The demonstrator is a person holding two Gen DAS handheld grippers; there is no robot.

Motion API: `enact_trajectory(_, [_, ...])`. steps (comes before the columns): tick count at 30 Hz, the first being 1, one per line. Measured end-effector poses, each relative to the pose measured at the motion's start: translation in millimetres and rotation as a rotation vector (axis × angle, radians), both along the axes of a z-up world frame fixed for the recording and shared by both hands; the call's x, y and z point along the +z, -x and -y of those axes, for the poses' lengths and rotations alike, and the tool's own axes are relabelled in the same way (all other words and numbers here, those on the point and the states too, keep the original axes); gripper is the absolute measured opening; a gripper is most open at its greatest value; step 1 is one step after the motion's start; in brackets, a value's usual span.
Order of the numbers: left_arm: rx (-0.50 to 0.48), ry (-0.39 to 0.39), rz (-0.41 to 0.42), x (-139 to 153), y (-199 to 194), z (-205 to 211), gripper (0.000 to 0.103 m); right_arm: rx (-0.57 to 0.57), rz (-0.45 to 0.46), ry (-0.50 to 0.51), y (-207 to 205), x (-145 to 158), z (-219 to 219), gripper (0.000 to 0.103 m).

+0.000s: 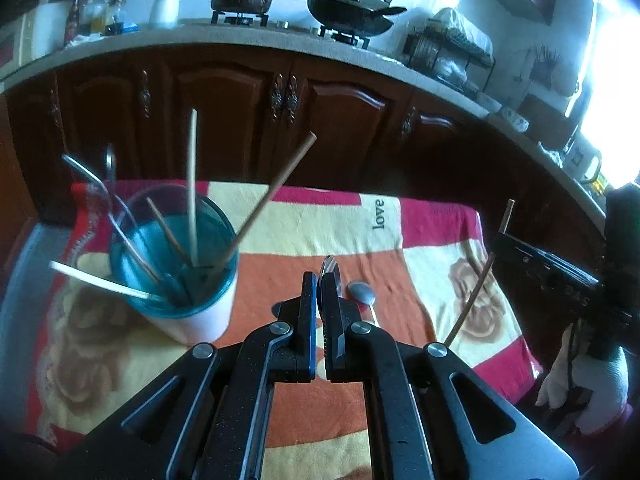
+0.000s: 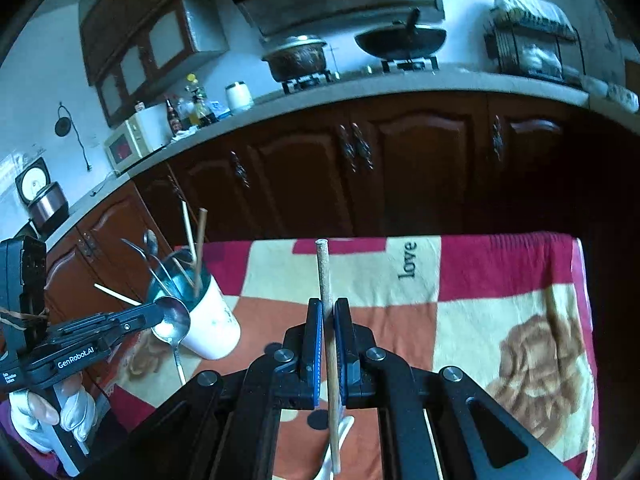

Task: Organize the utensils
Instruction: 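Lift the spoon and chopstick and carry both toward the cup, then lower the spoon and chopstick into the cup and open both grippers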

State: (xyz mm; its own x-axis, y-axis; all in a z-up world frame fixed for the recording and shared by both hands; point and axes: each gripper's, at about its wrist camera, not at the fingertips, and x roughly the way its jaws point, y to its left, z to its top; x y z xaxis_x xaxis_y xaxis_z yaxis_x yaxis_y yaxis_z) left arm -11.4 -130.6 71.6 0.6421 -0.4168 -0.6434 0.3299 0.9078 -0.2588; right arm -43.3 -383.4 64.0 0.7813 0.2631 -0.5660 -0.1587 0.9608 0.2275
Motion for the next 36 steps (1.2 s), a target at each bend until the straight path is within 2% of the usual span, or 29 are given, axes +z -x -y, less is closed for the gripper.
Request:
enact_trajectory(13, [0.070, 0.003, 0.091, 51, 7, -44, 0.001, 0.094, 0.134, 0.024, 11, 74, -48, 0.005])
enact_trajectory(18, [0.102, 0.001, 0.120, 65, 5, -63, 0.001, 0.141, 0.170, 0.022, 11, 94, -68, 0.005])
enact_trajectory(25, [0.193, -0.030, 0.175, 83, -10, -98, 0.001, 0.208, 0.216, -0.003, 7, 122, -100, 0.005])
enact_trajectory(30, [0.267, -0.088, 0.214, 83, -24, -112, 0.001, 0.239, 0.237, -0.010, -5, 131, -124, 0.005])
enact_trajectory(36, [0.320, -0.148, 0.253, 74, -48, -120, 0.001, 0.261, 0.229, 0.012, -31, 122, -155, 0.005])
